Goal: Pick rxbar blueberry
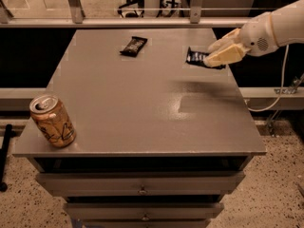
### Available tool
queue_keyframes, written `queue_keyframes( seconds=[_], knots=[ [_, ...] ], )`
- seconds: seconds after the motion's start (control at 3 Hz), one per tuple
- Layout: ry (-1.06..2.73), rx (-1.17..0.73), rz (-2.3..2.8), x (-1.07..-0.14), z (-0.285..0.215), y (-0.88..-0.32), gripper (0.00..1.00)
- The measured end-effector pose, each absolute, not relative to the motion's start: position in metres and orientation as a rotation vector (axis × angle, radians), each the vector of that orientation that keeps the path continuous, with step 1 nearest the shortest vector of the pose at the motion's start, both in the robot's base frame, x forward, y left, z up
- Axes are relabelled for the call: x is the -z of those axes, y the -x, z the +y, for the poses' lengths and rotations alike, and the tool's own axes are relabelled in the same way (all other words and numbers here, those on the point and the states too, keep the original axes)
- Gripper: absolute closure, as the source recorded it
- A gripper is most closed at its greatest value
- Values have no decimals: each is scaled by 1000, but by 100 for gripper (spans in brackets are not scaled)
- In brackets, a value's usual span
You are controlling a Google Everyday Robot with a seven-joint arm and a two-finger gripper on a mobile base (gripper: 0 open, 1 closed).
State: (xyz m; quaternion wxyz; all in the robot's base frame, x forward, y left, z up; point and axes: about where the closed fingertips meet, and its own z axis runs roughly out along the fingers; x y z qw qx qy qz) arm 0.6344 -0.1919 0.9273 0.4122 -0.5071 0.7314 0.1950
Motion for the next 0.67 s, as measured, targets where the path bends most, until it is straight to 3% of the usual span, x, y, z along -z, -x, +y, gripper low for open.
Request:
queue_keyframes(
  seconds=[0.33, 0.67],
  knots=[
    [1159, -670, 1741, -952, -185, -629, 100],
    [1140, -716, 1712, -960, -179, -627, 100]
  ],
)
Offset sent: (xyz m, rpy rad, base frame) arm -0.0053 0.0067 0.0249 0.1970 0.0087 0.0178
